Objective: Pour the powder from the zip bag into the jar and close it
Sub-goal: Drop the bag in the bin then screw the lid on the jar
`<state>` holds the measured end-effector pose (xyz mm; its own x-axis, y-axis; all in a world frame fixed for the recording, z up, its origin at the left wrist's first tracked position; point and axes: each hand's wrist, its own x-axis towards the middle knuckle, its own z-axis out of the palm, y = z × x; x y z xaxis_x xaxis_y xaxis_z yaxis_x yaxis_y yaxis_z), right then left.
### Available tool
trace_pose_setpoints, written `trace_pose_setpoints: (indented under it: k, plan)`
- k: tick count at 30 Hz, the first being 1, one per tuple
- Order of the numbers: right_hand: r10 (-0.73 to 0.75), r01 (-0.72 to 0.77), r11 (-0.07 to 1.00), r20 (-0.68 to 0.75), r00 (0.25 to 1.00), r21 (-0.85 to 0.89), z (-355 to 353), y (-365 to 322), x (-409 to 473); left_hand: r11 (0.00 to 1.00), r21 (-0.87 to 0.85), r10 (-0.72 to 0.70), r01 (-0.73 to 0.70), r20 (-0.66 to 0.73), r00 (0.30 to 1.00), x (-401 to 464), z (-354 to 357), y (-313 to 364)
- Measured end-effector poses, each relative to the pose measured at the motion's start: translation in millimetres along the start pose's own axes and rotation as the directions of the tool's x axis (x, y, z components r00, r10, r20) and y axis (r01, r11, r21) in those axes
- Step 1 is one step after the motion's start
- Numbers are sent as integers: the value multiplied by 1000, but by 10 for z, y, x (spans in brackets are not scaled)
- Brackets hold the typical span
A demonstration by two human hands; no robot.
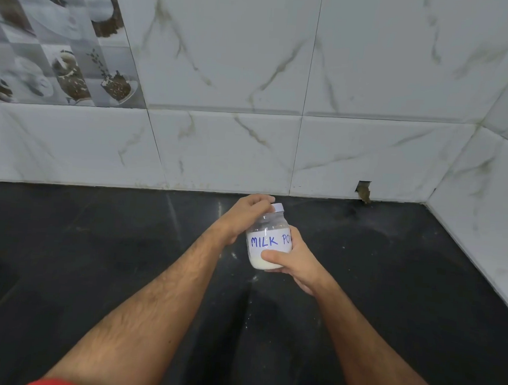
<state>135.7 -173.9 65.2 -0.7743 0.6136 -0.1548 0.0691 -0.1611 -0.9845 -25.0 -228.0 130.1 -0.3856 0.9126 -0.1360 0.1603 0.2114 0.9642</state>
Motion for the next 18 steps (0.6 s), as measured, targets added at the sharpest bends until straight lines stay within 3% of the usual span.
trace_pose_setpoints:
  k: [7, 12, 16, 18]
  plan:
    - [-110, 50, 927, -140, 984, -373, -41, -22, -64, 991, 136, -16, 1, 107, 994, -24, 29, 158]
    - [-221, 50, 851, -269, 938, -523, 19, -92, -129, 995, 101, -19, 20, -10, 1000, 0, 178, 178]
    - [-336, 30, 718, -309, 890, -695, 77, -98, -160, 993, 68, -87, 97, -130, 988, 29, 285, 195]
    - [-331, 26, 727, -316, 889, -686, 81, -132, -172, 993, 75, -79, 92, -158, 984, 37, 315, 208]
